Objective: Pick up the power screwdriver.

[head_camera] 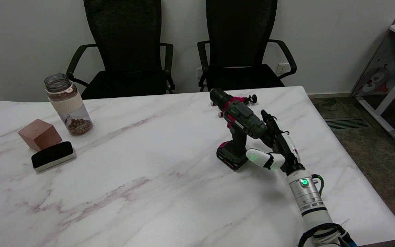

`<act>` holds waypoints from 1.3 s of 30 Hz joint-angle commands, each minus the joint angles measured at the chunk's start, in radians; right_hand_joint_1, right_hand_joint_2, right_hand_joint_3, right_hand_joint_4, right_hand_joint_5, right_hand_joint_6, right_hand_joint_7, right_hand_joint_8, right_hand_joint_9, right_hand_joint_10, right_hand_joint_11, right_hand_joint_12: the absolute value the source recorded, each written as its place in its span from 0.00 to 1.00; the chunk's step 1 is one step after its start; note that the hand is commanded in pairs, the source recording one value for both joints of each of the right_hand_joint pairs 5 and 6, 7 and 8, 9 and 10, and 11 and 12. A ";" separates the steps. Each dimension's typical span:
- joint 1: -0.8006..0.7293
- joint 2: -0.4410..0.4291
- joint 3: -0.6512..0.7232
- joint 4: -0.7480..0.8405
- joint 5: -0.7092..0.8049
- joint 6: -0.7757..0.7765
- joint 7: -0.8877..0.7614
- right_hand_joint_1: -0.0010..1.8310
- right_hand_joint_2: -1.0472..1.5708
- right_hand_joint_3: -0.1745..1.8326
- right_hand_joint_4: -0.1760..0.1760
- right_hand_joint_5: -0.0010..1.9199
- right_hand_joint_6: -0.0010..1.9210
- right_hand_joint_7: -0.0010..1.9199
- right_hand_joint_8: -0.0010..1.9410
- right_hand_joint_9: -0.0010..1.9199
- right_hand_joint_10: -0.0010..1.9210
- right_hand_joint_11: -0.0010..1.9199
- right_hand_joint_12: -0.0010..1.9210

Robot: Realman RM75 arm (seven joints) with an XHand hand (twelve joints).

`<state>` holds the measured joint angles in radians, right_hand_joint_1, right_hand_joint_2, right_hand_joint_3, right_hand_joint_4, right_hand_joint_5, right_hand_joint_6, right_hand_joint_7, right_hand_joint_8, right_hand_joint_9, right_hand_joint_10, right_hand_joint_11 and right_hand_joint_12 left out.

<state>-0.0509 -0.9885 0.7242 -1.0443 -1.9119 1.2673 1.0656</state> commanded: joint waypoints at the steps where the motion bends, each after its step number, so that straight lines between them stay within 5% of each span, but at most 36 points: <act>1: 0.076 -0.058 -0.028 0.054 -0.002 -0.022 -0.016 0.46 0.39 0.42 0.52 0.00 0.00 0.00 0.00 0.15 0.15 0.21 0.21; 39: 0.184 -0.096 -0.106 0.050 -0.004 -0.112 -0.021 0.45 0.41 0.40 0.50 0.00 0.00 0.00 0.00 0.12 0.12 0.18 0.18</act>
<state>0.0807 -1.0681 0.6454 -1.0006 -1.9120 1.1967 1.0465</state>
